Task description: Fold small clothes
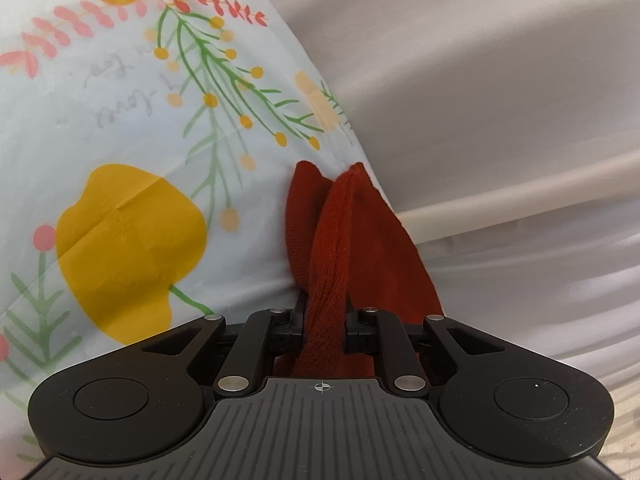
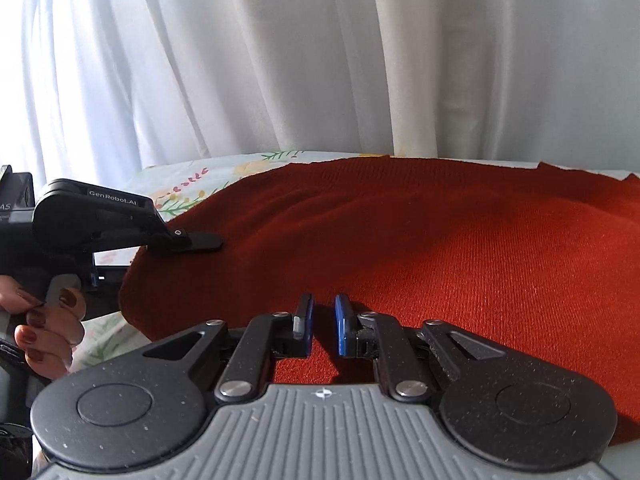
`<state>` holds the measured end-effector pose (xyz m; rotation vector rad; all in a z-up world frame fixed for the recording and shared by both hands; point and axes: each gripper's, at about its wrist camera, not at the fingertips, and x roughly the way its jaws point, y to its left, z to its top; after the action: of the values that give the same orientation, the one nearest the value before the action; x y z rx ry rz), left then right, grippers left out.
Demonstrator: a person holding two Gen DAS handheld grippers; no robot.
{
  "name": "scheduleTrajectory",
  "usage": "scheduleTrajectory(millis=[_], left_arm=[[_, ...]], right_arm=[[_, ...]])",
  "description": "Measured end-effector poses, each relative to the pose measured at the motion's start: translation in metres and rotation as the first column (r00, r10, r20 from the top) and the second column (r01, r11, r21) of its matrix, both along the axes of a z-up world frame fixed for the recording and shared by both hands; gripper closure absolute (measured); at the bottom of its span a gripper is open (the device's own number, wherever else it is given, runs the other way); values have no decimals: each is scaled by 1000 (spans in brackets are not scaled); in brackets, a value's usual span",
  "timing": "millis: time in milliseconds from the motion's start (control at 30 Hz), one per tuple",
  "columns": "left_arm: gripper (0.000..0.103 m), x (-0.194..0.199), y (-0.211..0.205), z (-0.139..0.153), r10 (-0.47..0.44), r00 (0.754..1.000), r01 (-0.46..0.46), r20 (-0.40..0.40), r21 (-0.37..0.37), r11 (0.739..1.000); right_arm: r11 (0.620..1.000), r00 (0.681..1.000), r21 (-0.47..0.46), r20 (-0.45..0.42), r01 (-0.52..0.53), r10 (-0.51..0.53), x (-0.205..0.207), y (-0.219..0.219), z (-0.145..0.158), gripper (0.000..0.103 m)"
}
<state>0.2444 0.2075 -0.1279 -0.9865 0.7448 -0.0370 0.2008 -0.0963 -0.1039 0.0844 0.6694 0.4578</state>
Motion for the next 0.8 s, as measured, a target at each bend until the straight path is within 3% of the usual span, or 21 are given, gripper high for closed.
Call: scheduleTrajectory(millis=[233, 433, 533, 633, 800], left_arm=[[89, 4, -27, 42, -66, 997, 60, 29, 173, 983], [90, 9, -87, 91, -168, 980, 129, 108, 301, 945], [90, 15, -132, 101, -260, 957, 197, 130, 368, 909], [90, 23, -179, 95, -336, 936, 260, 109, 431, 864], [89, 26, -240, 63, -425, 905, 357, 0, 543, 760]], right_arm=[[993, 995, 72, 24, 99, -101, -14, -37, 14, 92], [957, 965, 131, 14, 259, -263, -31, -102, 27, 91], [912, 935, 210, -35, 351, -352, -42, -136, 30, 91], [888, 915, 230, -29, 398, -402, -54, -157, 35, 91], [876, 902, 227, -27, 426, -431, -68, -173, 36, 91]])
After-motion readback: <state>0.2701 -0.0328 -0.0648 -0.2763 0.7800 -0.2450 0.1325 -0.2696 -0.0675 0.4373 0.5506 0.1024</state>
